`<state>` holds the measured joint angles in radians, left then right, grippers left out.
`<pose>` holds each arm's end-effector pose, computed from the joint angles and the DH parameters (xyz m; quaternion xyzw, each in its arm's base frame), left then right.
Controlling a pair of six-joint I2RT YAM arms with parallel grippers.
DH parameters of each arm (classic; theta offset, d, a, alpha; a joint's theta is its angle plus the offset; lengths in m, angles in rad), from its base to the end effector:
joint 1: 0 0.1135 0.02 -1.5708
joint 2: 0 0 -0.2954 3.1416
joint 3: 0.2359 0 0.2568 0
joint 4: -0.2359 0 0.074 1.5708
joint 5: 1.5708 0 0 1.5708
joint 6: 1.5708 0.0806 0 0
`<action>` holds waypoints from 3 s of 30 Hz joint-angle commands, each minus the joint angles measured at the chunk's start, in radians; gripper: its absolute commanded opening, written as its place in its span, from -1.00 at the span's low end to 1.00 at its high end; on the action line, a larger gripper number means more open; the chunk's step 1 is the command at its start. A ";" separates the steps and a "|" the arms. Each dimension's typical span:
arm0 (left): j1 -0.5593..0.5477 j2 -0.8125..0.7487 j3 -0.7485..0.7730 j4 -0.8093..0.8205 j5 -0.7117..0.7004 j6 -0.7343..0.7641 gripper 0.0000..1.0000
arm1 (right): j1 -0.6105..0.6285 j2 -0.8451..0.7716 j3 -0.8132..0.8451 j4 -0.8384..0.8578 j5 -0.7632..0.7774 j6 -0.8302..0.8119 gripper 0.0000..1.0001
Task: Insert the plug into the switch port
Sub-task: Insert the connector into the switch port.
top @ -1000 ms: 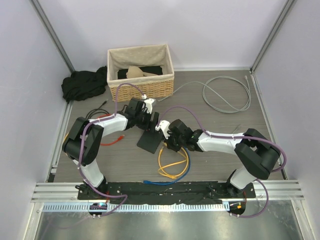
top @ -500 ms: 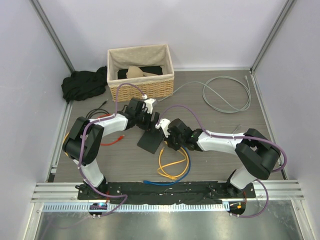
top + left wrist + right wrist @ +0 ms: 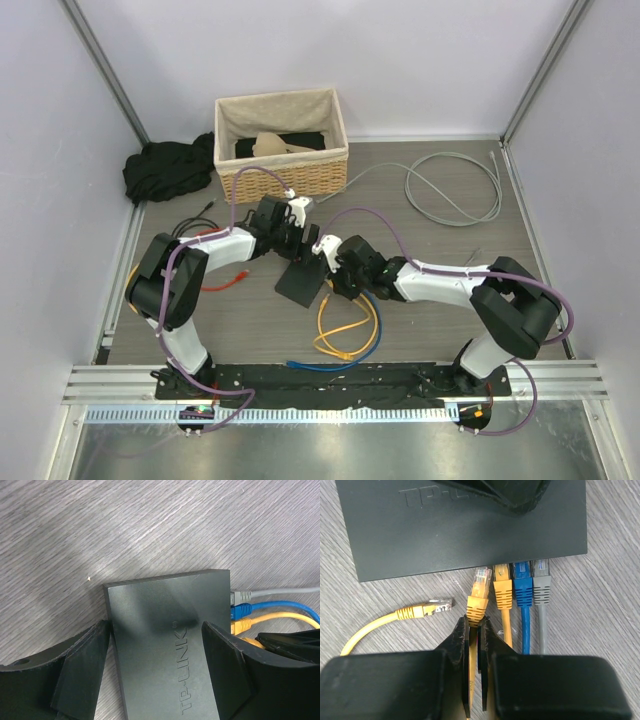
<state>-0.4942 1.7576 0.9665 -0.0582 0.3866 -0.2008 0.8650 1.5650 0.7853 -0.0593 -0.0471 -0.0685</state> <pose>0.3300 -0.2123 0.1568 0.2013 0.8984 -0.2870 0.2645 0.2185 0.2622 0.1611 -0.4276 0.8299 0.1590 0.3212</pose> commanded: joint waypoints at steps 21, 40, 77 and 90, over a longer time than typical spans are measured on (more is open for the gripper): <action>-0.018 0.028 -0.018 0.052 0.146 -0.051 0.56 | -0.073 -0.006 -0.054 0.285 -0.126 0.067 -0.98; -0.096 -0.012 -0.123 0.133 0.204 -0.226 0.54 | -0.075 -0.009 -0.152 0.552 -0.020 0.223 -0.98; -0.323 0.023 -0.252 0.370 0.195 -0.629 0.49 | -0.073 0.056 0.041 0.695 0.282 0.282 -0.98; -0.222 0.117 0.106 -0.223 -0.218 -0.222 0.53 | -0.040 -0.013 -0.026 0.231 0.124 0.291 -0.64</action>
<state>-0.6617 1.8481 1.0630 0.0170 0.0883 -0.4343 0.8360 1.5753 0.7017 0.0845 -0.0139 0.2398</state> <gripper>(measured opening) 0.765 0.162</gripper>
